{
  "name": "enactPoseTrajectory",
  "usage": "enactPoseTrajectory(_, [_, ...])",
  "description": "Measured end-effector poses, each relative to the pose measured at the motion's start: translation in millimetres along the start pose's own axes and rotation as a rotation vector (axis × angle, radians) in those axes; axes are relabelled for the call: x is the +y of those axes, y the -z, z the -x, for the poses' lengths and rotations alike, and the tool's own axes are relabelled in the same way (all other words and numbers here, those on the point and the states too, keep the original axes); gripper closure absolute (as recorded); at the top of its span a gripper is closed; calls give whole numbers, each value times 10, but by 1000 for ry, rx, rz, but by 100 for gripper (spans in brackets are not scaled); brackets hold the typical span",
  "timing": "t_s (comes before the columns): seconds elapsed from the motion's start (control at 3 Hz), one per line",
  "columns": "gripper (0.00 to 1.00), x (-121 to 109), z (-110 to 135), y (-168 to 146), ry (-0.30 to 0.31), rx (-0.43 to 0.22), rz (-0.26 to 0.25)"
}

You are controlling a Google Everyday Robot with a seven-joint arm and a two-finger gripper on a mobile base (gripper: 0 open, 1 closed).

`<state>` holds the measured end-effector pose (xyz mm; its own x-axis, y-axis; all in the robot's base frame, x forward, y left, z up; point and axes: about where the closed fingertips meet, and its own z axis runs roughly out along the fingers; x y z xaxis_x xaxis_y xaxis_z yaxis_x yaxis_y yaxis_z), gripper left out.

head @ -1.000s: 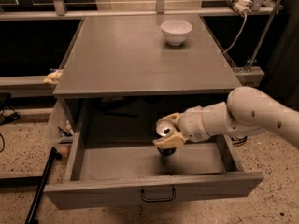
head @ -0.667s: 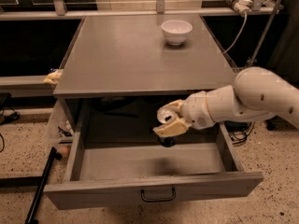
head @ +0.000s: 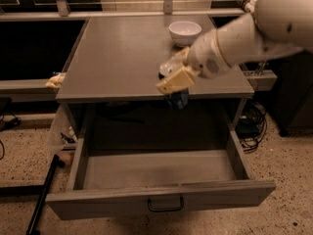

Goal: Pick pepsi can from top drawer and place on counter

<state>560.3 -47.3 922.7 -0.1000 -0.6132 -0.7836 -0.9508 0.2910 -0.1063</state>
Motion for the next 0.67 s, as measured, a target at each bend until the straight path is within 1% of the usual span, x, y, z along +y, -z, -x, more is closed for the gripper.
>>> enactPoseTrajectory(0.33, [100,-129,343,123,29,-18,-29])
enactPoseTrajectory(0.67, [100,-130,343,124,29,-19,-29])
